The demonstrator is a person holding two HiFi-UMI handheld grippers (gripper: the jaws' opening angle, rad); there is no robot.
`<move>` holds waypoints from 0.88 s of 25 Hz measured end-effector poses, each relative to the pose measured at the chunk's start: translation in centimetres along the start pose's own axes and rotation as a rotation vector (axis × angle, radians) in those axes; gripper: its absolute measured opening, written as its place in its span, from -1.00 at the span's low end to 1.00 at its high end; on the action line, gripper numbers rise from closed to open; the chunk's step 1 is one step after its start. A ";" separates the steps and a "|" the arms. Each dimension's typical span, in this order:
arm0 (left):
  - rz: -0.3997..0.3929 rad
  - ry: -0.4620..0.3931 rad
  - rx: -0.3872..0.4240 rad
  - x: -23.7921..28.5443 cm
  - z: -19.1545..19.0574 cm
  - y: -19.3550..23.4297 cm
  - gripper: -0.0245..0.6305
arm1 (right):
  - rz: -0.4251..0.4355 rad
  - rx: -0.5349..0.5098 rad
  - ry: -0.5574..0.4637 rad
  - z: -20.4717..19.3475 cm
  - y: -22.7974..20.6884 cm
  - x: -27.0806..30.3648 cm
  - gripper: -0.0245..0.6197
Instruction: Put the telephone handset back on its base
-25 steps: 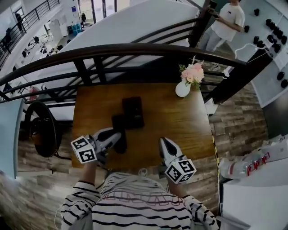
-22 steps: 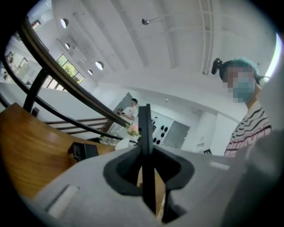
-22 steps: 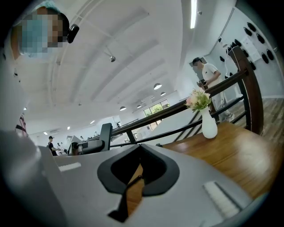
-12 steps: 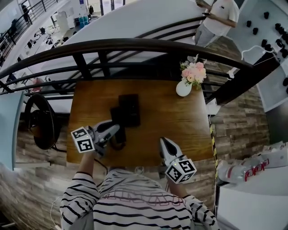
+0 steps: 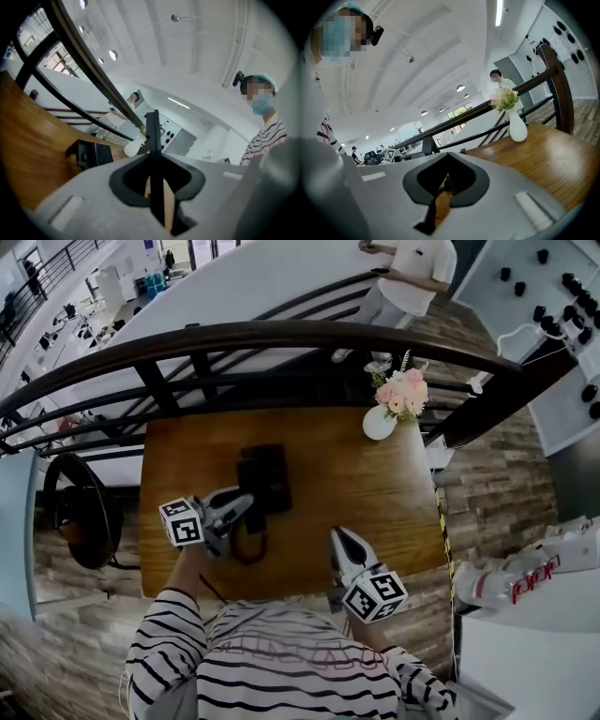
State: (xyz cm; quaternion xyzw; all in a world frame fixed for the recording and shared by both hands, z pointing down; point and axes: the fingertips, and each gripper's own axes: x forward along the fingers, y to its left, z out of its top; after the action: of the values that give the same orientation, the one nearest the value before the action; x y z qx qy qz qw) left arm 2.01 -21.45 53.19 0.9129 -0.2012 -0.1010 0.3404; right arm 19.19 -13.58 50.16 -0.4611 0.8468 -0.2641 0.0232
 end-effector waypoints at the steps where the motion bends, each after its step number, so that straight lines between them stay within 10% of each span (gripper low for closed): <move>1: 0.003 0.003 -0.014 0.1 -0.1 0.9 -0.70 | -0.001 0.003 0.006 -0.2 0.1 0.4 -0.92; 22: 0.103 0.018 -0.261 0.7 -3.7 14.1 -0.70 | -0.068 0.036 0.072 -2.4 -0.7 4.1 -0.92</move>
State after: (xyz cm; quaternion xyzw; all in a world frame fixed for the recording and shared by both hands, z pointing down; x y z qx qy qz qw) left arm -0.39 -29.27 65.24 0.8502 -0.2300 -0.1004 0.4627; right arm 16.70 -16.10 53.41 -0.4794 0.8261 -0.2962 -0.0081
